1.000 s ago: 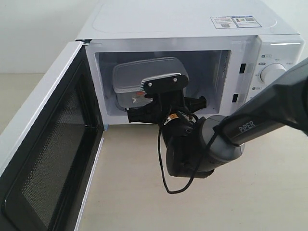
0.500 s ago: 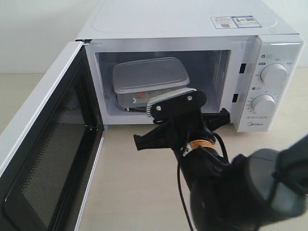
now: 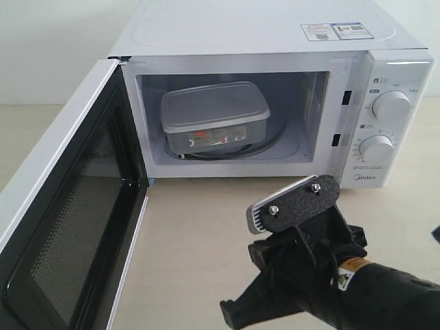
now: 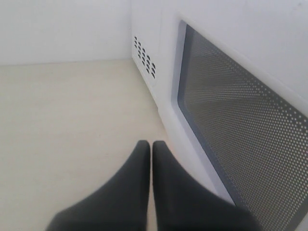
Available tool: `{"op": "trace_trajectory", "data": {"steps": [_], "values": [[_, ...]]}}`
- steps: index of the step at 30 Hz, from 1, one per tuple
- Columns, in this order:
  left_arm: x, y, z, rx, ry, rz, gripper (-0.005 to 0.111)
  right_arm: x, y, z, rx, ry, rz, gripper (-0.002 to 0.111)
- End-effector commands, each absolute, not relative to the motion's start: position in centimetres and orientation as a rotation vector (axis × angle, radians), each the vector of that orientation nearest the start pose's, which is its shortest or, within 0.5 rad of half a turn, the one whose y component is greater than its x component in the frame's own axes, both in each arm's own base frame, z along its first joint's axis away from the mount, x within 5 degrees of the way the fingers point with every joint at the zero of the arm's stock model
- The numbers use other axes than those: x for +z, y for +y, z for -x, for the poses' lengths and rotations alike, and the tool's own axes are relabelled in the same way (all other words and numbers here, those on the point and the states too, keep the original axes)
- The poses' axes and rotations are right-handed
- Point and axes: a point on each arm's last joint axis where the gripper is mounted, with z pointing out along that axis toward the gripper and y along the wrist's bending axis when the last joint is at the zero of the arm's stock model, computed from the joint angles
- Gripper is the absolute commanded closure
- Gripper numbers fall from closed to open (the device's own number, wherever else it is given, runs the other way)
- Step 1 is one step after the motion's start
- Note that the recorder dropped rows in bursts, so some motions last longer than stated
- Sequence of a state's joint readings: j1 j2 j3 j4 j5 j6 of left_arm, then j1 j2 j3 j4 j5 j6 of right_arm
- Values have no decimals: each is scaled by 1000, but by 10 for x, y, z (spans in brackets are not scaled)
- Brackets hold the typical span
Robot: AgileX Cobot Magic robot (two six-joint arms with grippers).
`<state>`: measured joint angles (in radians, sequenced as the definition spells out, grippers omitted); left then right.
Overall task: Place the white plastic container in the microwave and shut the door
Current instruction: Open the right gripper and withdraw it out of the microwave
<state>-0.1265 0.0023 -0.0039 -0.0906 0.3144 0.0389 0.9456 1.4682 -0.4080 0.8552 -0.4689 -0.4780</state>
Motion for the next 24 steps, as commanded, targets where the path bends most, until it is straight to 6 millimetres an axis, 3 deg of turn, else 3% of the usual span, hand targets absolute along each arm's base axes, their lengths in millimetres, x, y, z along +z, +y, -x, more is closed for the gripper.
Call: {"op": "trace_trajectory", "data": {"steps": [1,5,16,24], "values": [[185,-9,-53,-152,1796,-81,103,170,172,-145,462,2231,591,108],[185,-9,-53,-152,1796,-81,103,174,171,-133,547,2293,653,108],[185,-9,-53,-152,1796,-81,103,164,172,-105,681,2529,851,108],[185,-9,-53,-152,1796,-81,103,164,172,-105,681,2532,856,108]]}}
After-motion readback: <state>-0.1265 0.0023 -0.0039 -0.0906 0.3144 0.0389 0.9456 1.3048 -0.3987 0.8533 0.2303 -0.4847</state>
